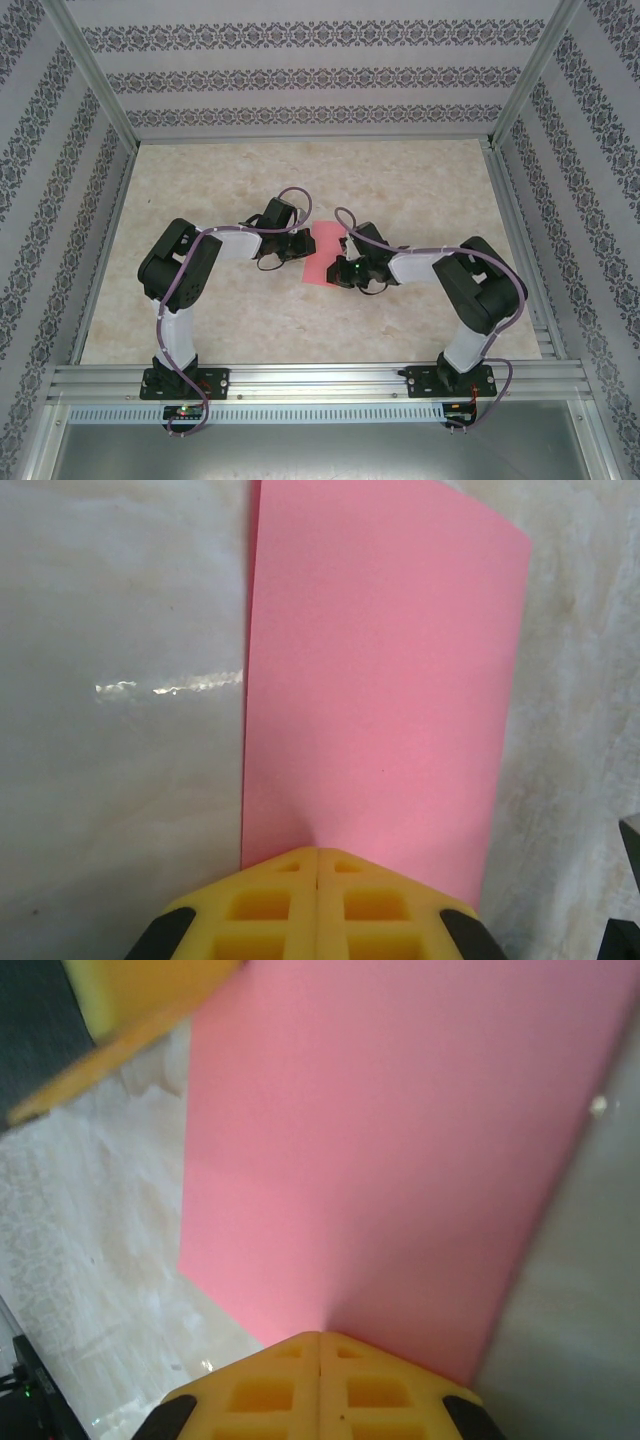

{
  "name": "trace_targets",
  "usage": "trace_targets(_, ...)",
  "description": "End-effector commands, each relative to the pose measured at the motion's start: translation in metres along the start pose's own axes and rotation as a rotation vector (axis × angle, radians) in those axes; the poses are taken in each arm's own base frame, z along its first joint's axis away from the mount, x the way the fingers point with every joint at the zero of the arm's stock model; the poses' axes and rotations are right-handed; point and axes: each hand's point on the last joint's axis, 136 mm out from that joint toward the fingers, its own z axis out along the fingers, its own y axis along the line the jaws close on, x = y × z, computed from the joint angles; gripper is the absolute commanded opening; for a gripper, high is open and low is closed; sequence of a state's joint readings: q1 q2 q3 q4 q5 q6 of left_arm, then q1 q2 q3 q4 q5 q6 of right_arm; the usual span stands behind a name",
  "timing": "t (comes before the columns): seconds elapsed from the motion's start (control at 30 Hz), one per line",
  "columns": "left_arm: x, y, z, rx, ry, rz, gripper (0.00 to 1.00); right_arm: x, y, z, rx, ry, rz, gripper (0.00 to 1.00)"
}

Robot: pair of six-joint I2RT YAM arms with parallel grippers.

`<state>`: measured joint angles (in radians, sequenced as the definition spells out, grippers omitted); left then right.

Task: Fold a paper plane with a square sheet of paper (pick it up from the middle)

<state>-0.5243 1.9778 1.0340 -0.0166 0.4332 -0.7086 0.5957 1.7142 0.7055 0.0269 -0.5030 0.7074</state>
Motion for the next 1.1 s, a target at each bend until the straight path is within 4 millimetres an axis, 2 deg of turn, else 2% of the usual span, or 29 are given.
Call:
trace_targets(0.0, 0.101, 0.131, 0.011, -0.438, 0.255, -0.159, 0.01, 0.04, -0.027, -0.004, 0.073, 0.093, 0.028, 0.04)
trace_targets(0.13, 0.099, 0.129, 0.012, -0.431, 0.254, -0.152, 0.01, 0.034, -0.018, -0.012, 0.053, 0.066, 0.012, 0.04)
trace_targets(0.27, 0.094, 0.121, 0.012, -0.406, 0.249, -0.128, 0.01, -0.005, 0.014, -0.029, 0.0, -0.068, -0.031, 0.04)
trace_targets(0.37, 0.088, 0.109, 0.013, -0.372, 0.248, -0.082, 0.01, -0.032, 0.026, -0.042, 0.0, -0.161, -0.047, 0.04)
trace_targets(0.6, 0.07, 0.081, 0.011, -0.307, 0.23, 0.018, 0.01, -0.068, 0.011, -0.036, 0.023, -0.186, -0.009, 0.04)
trace_targets(0.8, 0.059, 0.063, 0.009, -0.253, 0.224, 0.08, 0.02, -0.097, -0.002, -0.018, 0.104, -0.154, -0.013, 0.04)
trace_targets(0.9, 0.053, 0.049, 0.005, -0.211, 0.215, 0.121, 0.01, -0.103, -0.011, -0.011, 0.153, -0.147, 0.006, 0.04)
trace_targets(1.07, 0.041, 0.026, -0.004, -0.153, 0.179, 0.152, 0.02, -0.098, -0.033, -0.009, 0.215, -0.183, 0.089, 0.04)
